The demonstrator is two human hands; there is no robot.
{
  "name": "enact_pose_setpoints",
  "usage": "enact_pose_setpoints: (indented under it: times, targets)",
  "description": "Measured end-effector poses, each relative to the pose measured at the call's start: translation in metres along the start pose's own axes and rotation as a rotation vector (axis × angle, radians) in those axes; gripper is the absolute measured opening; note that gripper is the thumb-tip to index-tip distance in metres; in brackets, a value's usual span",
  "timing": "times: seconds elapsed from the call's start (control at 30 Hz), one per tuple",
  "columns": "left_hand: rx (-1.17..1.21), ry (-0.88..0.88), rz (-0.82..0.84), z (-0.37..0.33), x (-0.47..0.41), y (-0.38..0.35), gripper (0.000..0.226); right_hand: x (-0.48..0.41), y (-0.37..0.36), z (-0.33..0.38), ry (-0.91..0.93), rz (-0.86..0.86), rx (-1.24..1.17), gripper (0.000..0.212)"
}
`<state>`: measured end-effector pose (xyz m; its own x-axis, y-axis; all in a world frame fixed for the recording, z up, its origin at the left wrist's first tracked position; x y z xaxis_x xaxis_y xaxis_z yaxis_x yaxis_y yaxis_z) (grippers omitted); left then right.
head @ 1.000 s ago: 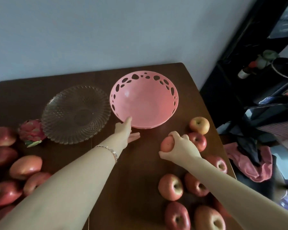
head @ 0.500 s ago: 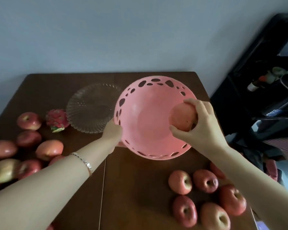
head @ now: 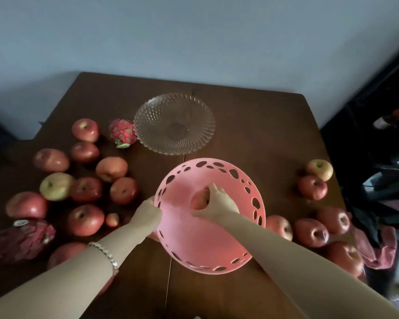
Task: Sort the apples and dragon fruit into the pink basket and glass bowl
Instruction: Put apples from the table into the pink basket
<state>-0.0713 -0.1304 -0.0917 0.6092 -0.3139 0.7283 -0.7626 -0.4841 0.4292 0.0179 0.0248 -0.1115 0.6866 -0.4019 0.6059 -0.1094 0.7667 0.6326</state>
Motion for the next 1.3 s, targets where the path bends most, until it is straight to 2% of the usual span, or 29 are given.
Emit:
enact_pose_setpoints:
  times: [0.07, 0.17, 0.3, 0.33, 0.4, 0.47, 0.5, 0.57, 0.63, 0.67, 0.7, 0.77, 0.83, 0.93, 1.1, 1.2, 1.27, 1.3]
  targets:
    - [-0.026, 0.003, 0.016, 0.001, 0.000, -0.005, 0.042, -0.009, -0.011, 0.001, -0.057, -0.027, -0.080, 0.064]
    - [-0.028, -0.019, 0.030, 0.002, 0.007, -0.007, 0.043, -0.020, -0.023, 0.007, -0.068, -0.045, -0.111, 0.072]
    - [-0.157, -0.140, -0.063, 0.008, 0.003, -0.011, 0.061, -0.022, -0.026, 0.007, -0.060, -0.044, -0.272, 0.084]
    - [-0.249, -0.204, -0.115, 0.008, 0.002, -0.012, 0.067, -0.020, -0.025, 0.005, -0.053, -0.019, -0.314, 0.088]
    - [-0.515, -0.467, -0.240, -0.005, 0.000, -0.017, 0.073, -0.011, -0.018, -0.004, -0.022, 0.045, -0.355, 0.092]
    - [-0.713, -0.689, -0.294, -0.021, -0.001, -0.027, 0.069, 0.002, 0.000, -0.015, 0.043, 0.040, -0.317, 0.081]
    - [-0.805, -0.744, -0.263, -0.030, -0.001, -0.033, 0.065, 0.010, 0.015, -0.021, 0.083, -0.018, -0.285, 0.069]
    - [-0.957, -0.723, -0.143, -0.044, -0.005, -0.049, 0.063, 0.028, 0.052, -0.040, 0.118, -0.227, -0.214, 0.045]
    - [-1.051, -0.585, -0.060, -0.049, -0.017, -0.058, 0.069, 0.045, 0.086, -0.065, 0.048, -0.415, -0.143, 0.038]
    - [-1.084, -0.511, -0.034, -0.052, -0.021, -0.063, 0.072, 0.051, 0.098, -0.081, -0.025, -0.428, -0.089, 0.040]
    - [-1.094, -0.456, -0.016, -0.054, -0.025, -0.065, 0.073, 0.054, 0.103, -0.095, -0.118, -0.357, -0.013, 0.045]
    - [-1.113, -0.375, 0.025, -0.058, -0.029, -0.070, 0.072, 0.057, 0.095, -0.122, -0.305, -0.072, 0.169, 0.059]
    - [-1.096, -0.336, 0.035, -0.059, -0.030, -0.074, 0.069, 0.059, 0.077, -0.139, -0.364, 0.120, 0.326, 0.065]
    - [-0.996, -0.322, -0.012, -0.060, -0.032, -0.076, 0.069, 0.055, 0.057, -0.152, -0.294, 0.121, 0.455, 0.079]
    - [-0.900, -0.339, -0.034, -0.055, -0.043, -0.078, 0.071, 0.055, 0.064, -0.148, -0.235, -0.020, 0.413, 0.086]
    - [-0.929, -0.365, -0.044, -0.053, -0.045, -0.077, 0.073, 0.067, 0.093, -0.127, -0.210, -0.281, 0.197, 0.084]
    - [-0.951, -0.385, -0.060, -0.053, -0.044, -0.078, 0.074, 0.073, 0.113, -0.103, -0.084, -0.422, 0.043, 0.082]
    - [-0.948, -0.392, -0.065, -0.053, -0.044, -0.078, 0.074, 0.071, 0.118, -0.089, 0.001, -0.432, 0.025, 0.081]
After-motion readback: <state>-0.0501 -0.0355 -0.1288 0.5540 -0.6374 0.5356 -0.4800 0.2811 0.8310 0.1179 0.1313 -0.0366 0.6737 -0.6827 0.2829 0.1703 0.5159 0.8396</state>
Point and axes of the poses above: each hand's wrist, its own x-axis away from the middle knuckle, its own y-axis out of the back of the hand, z = x × y, the point moved 4 cm from there along -x, towards the middle knuckle, and after that the axes turned 7 degrees about z, right-handed, at the moved point
